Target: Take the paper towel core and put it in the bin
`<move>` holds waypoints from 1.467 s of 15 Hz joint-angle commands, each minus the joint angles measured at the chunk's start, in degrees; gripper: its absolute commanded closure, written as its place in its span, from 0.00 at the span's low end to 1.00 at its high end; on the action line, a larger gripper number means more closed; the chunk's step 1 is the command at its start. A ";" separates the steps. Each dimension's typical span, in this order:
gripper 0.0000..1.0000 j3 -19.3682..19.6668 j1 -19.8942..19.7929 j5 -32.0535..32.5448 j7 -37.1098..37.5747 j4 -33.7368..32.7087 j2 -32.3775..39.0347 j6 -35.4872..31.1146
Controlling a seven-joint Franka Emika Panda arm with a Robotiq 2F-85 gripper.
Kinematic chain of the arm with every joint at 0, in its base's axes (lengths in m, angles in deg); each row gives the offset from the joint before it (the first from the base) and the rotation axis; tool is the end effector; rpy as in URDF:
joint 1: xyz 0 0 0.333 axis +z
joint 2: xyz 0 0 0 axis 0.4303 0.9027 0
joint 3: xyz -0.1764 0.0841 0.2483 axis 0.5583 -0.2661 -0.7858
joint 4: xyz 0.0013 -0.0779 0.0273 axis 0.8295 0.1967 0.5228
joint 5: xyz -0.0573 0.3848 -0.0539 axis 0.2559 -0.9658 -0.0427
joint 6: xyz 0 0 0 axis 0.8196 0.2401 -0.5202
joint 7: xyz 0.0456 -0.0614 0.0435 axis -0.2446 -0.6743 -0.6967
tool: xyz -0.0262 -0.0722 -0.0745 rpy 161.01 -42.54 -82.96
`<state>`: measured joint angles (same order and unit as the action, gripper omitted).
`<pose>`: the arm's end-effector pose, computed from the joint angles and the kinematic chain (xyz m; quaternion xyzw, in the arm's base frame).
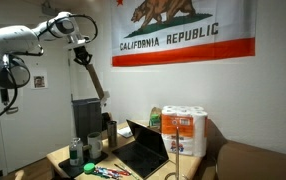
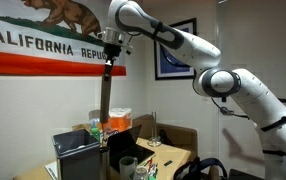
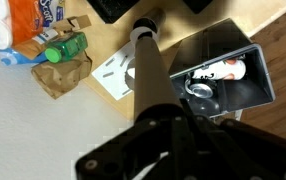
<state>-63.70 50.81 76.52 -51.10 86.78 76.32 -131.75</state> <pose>0.6065 0.2891 0.7216 0.8946 0.4067 0.1709 0.0709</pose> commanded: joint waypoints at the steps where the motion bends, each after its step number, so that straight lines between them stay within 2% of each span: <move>1: 0.98 0.62 0.84 0.73 2.38 1.91 -1.98 -4.54; 8: 0.98 -0.78 0.97 -1.14 5.98 1.95 -2.18 -15.30; 14: 0.98 -3.85 -0.25 -6.68 6.83 2.64 -1.58 -22.27; 17: 0.98 -4.36 -0.14 -8.69 8.31 2.96 -1.14 -23.39; 18: 0.98 -3.27 1.05 -9.50 8.61 -3.21 2.40 -20.36; 19: 0.98 -4.15 0.33 -9.26 9.89 3.23 -0.85 -22.65; 20: 0.98 -4.19 0.38 -9.52 10.68 3.31 -0.68 -22.33; 21: 0.98 -3.11 1.58 -9.94 11.46 -2.78 2.82 -18.88; 22: 0.98 -4.23 0.71 -9.61 12.64 3.34 -0.22 -21.45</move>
<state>-67.50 51.65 68.01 -41.45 87.57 77.20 -152.89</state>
